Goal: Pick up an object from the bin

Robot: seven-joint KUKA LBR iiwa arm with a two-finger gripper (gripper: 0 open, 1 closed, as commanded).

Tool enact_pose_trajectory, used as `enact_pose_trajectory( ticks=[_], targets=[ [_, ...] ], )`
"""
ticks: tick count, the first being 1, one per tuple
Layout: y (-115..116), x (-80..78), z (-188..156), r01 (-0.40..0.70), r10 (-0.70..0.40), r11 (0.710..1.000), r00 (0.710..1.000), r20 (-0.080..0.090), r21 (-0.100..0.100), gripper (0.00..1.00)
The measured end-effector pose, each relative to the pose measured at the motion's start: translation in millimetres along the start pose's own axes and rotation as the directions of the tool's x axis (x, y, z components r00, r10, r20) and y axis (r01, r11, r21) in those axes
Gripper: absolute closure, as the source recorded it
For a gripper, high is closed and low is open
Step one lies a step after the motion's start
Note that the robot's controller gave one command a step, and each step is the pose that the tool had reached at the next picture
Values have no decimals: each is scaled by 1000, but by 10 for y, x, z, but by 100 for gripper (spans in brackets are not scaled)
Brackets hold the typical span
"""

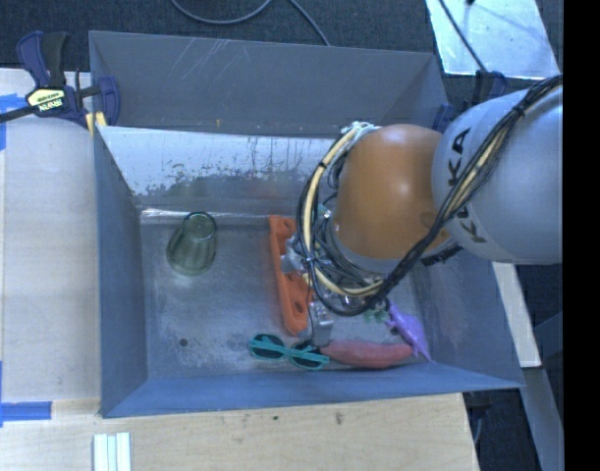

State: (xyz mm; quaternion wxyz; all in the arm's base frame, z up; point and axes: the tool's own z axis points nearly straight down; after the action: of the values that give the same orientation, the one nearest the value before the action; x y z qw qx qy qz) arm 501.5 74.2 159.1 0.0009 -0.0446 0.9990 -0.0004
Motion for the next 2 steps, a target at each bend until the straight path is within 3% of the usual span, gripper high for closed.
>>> enact_pose_trajectory(
  ticks=[1,2],
  targets=[
    [26,-239,166,-136,137,991,991,7,-3,0],
    [-247,-412,739,-429,429,903,903,18,-13,0]
  ],
)
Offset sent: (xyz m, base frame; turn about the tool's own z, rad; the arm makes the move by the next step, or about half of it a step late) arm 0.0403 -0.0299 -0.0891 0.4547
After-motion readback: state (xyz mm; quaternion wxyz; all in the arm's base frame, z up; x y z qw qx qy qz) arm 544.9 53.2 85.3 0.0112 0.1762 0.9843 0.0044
